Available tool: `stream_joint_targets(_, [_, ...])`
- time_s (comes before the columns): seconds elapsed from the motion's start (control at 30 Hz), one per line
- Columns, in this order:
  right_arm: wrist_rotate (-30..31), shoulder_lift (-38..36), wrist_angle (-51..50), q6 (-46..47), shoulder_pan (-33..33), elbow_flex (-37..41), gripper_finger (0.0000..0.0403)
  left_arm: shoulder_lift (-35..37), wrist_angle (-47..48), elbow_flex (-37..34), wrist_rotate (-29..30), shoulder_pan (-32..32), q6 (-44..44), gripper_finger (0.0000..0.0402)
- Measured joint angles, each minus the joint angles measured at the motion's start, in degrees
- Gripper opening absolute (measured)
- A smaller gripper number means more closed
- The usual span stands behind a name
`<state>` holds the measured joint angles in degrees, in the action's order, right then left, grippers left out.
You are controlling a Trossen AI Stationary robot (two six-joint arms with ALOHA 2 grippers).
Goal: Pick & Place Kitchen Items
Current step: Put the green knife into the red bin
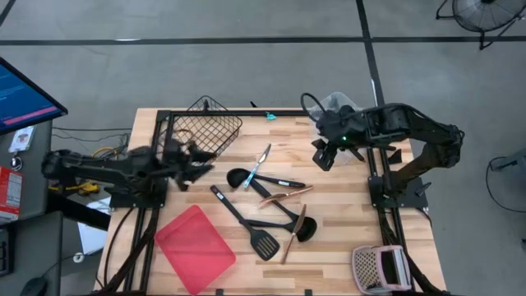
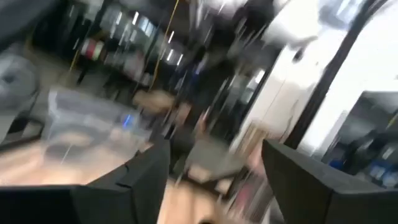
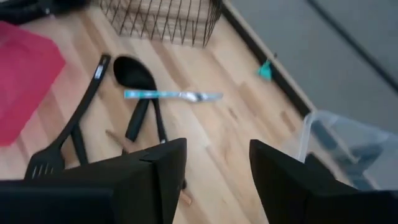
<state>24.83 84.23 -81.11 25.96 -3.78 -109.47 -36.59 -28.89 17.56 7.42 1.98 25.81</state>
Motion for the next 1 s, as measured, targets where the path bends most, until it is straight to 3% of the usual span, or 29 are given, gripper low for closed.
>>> stream_joint_targets(0.23, [6.8, -2.99, 1.58, 0.42, -4.76, -0.02, 0.0158, -21.33, 13.58, 15.03, 3.8, 0.0, -0.33, 0.0262])
stream_joint_targets(0.47, [10.71, -5.91, 1.63, 4.26, -9.0, -0.02, 0.0147, -36.51, 15.07, 24.2, 7.74, 0.05, -4.94, 0.0258])
stream_joint_targets(0.67, [11.46, -6.32, 1.57, 5.44, -11.64, -0.02, 0.014, -43.2, 17.51, 24.78, 19.91, 2.21, -2.47, 0.0257])
stream_joint_targets(1.0, [11.66, -6.28, 1.54, 5.48, -12.12, 0.01, 0.0137, -50.73, 18.5, 24.8, 30.43, 7.68, -3.25, 0.0257])
